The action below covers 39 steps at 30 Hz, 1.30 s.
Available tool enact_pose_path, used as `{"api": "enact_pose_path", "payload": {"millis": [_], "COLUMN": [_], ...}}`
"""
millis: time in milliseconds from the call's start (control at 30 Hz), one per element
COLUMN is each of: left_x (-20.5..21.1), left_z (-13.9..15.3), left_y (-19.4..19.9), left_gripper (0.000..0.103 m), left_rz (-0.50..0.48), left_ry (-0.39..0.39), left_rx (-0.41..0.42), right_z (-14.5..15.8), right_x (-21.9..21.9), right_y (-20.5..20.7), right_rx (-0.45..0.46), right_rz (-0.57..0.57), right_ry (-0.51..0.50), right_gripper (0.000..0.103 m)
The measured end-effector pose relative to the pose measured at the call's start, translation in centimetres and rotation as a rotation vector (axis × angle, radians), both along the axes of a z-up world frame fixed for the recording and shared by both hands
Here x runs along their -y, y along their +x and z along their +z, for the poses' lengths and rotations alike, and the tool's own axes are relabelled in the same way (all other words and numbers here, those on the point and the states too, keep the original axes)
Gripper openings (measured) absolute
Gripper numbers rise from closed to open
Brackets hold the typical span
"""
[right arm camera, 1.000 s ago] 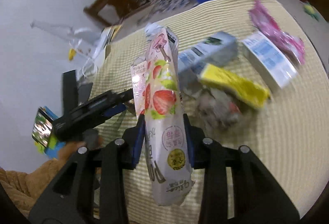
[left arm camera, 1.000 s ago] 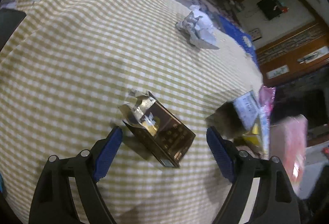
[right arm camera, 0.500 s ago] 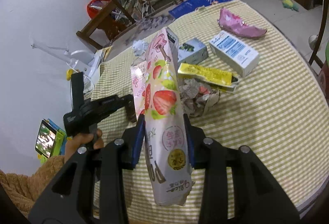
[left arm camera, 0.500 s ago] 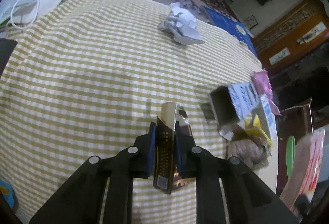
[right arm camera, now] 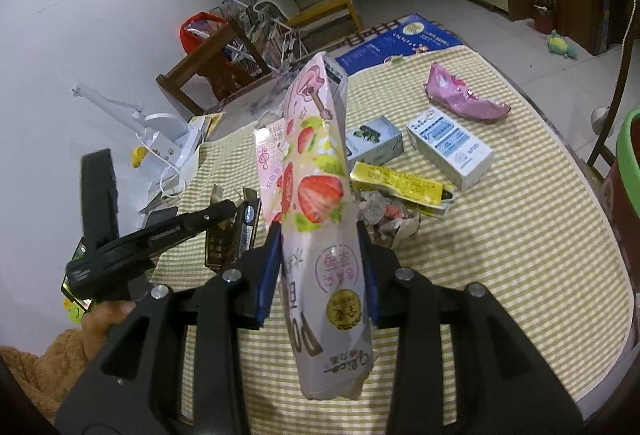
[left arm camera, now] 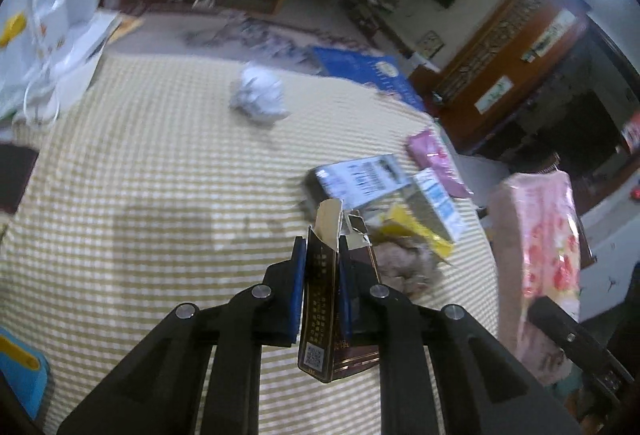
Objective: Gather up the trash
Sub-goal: 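Carry the Pocky box and brown box toward the red bucket with both tools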
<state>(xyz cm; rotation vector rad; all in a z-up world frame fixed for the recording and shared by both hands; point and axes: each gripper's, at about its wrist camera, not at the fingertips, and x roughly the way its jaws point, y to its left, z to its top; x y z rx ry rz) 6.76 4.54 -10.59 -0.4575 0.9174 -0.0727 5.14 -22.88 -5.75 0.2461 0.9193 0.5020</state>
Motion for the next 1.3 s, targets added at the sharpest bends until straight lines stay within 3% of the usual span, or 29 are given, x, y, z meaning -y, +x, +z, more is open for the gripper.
{"api": "enact_pose_path", "payload": {"millis": [367, 1300], "left_x": [4.7, 9.7], "left_z": [3.1, 5.7], "left_y": [0.0, 0.1], "left_gripper": [0.012, 0.012], "left_rz": [-0.137, -0.217], "left_ry": [0.067, 0.194], "left_rx": [0.085, 0.115], "right_z": [1.4, 2.5], "right_x": [2.5, 7.6], "right_y": [-0.4, -1.8], "right_rx": [0.049, 0.082], "right_rz": [-0.066, -0.191], "right_ry": [0.015, 0.025], "right_gripper": [0.035, 0.035]}}
